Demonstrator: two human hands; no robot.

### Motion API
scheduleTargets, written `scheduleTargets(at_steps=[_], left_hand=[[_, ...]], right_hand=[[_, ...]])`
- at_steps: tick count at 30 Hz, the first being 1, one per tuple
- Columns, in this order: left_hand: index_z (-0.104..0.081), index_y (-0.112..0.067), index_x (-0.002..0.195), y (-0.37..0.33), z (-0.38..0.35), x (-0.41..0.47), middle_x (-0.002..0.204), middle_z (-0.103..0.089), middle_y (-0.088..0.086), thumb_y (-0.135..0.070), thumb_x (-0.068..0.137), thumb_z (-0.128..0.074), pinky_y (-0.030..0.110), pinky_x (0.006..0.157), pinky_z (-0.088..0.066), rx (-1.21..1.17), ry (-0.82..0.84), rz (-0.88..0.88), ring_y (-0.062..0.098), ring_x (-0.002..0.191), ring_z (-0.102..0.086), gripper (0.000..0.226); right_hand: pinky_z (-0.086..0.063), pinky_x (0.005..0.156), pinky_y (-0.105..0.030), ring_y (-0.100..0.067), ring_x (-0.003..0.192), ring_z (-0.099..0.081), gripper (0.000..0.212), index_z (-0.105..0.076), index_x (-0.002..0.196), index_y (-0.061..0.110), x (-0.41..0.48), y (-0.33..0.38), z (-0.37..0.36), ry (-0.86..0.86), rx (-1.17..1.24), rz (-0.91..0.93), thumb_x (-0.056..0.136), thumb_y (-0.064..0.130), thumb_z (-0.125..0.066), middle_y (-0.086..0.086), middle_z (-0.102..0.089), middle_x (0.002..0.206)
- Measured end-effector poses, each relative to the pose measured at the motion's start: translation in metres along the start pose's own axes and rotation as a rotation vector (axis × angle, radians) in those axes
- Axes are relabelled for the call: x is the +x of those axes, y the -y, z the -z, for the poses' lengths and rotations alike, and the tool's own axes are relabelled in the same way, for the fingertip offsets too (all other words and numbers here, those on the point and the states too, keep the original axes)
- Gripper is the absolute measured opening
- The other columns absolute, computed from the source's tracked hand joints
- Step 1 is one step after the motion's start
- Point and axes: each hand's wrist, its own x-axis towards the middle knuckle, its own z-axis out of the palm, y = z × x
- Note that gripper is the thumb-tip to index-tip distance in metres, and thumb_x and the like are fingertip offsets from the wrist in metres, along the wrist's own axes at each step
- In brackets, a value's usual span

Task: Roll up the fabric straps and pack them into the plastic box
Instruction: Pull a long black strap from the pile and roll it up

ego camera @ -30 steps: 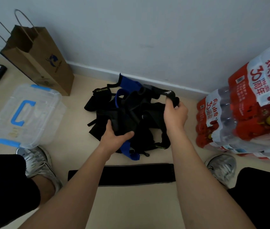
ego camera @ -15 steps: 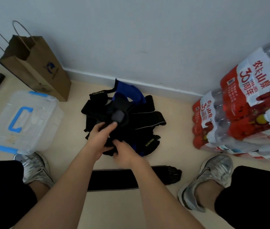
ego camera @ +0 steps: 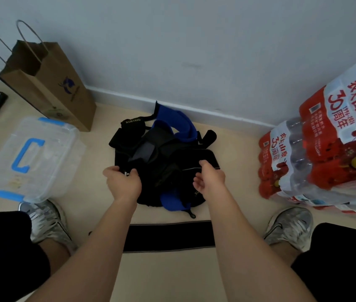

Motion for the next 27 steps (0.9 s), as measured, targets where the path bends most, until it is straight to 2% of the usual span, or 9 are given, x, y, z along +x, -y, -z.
scheduleTargets(at_steps=[3, 5, 7, 8, 10, 13, 18, 23, 27], left_hand=[[-0.045, -0.003, 0.136, -0.006, -0.009, -0.015, 0.142, -0.042, 0.029, -0.018, 0.100, -0.068, 0.052, 0.099, -0.046, 0.324, -0.132, -0.324, 0.048, 0.114, -0.052, 0.046], [-0.055, -0.007, 0.131, -0.008, -0.011, -0.027, 0.135, -0.049, 0.024, -0.023, 0.096, -0.068, 0.053, 0.095, -0.043, 0.539, -0.216, -0.722, 0.045, 0.115, -0.049, 0.040], [-0.059, -0.017, 0.131, -0.009, -0.017, -0.037, 0.133, -0.051, 0.014, -0.028, 0.096, -0.066, 0.049, 0.093, -0.046, 0.670, -0.044, -1.094, 0.036, 0.116, -0.048, 0.038], [-0.059, -0.023, 0.135, -0.008, -0.021, -0.042, 0.136, -0.050, 0.009, -0.032, 0.097, -0.065, 0.048, 0.094, -0.047, 0.734, 0.102, -1.178, 0.032, 0.118, -0.047, 0.040], [-0.056, -0.033, 0.142, -0.005, -0.031, -0.052, 0.147, -0.042, 0.002, -0.042, 0.099, -0.060, 0.051, 0.102, -0.047, 0.861, 0.329, -1.130, 0.031, 0.128, -0.043, 0.044], [-0.038, -0.038, 0.157, 0.003, -0.035, -0.051, 0.161, -0.026, 0.002, -0.052, 0.101, -0.056, 0.058, 0.112, -0.042, 1.016, 0.351, -0.909, 0.036, 0.141, -0.037, 0.061], [-0.027, -0.039, 0.164, -0.015, -0.016, -0.033, 0.168, -0.021, 0.005, -0.064, 0.101, -0.056, 0.064, 0.116, -0.037, 0.953, 0.299, -0.659, 0.038, 0.152, -0.032, 0.074], [-0.045, -0.029, 0.157, -0.046, -0.002, -0.039, 0.153, -0.033, 0.013, -0.032, 0.102, -0.063, 0.057, 0.109, -0.045, 0.721, 0.272, -0.603, 0.044, 0.133, -0.047, 0.058], [-0.054, -0.026, 0.149, -0.065, 0.005, -0.059, 0.141, -0.041, 0.006, -0.003, 0.099, -0.055, 0.044, 0.104, -0.057, 0.350, 0.397, -0.619, 0.024, 0.108, -0.064, 0.055]], right_hand=[[-0.059, 0.077, -0.036, -0.023, 0.100, -0.071, 0.026, -0.065, 0.107, 0.015, 0.009, 0.005, -0.002, 0.152, 0.114, -0.167, 0.098, 0.034, -0.080, -0.014, -0.072, 0.112], [-0.057, 0.081, -0.033, -0.020, 0.105, -0.070, 0.029, -0.069, 0.122, 0.015, 0.012, 0.004, -0.007, 0.201, 0.166, -0.125, 0.100, 0.030, -0.079, -0.011, -0.075, 0.119], [-0.055, 0.081, -0.032, -0.019, 0.105, -0.070, 0.030, -0.068, 0.133, 0.013, 0.013, 0.004, -0.013, 0.192, 0.136, 0.024, 0.104, 0.024, -0.071, -0.009, -0.075, 0.124], [-0.056, 0.083, -0.033, -0.021, 0.106, -0.071, 0.031, -0.066, 0.136, 0.012, 0.012, 0.004, -0.016, 0.184, 0.119, 0.110, 0.106, 0.021, -0.068, -0.010, -0.076, 0.125], [-0.062, 0.091, -0.041, -0.027, 0.110, -0.074, 0.029, -0.064, 0.136, 0.010, 0.005, 0.009, -0.019, 0.179, 0.112, 0.244, 0.108, 0.017, -0.063, -0.012, -0.076, 0.121], [-0.061, 0.101, -0.051, -0.030, 0.110, -0.073, 0.017, -0.064, 0.124, 0.013, -0.016, 0.026, -0.018, 0.134, 0.048, 0.437, 0.109, 0.019, -0.060, -0.012, -0.074, 0.118], [-0.062, 0.075, -0.031, -0.011, 0.082, -0.075, 0.017, -0.070, 0.103, 0.019, -0.067, 0.073, -0.011, 0.140, 0.160, 0.755, 0.109, 0.009, -0.056, -0.001, -0.079, 0.093], [-0.065, 0.075, -0.032, -0.011, 0.085, -0.079, 0.020, -0.074, 0.104, 0.024, -0.111, 0.112, 0.002, 0.249, 0.218, 0.762, 0.110, 0.013, -0.059, 0.008, -0.082, 0.087], [-0.066, 0.090, -0.044, -0.029, 0.105, -0.077, 0.014, -0.074, 0.111, 0.018, -0.129, 0.103, 0.009, 0.294, 0.173, 0.678, 0.107, 0.010, -0.064, -0.004, -0.082, 0.103]])
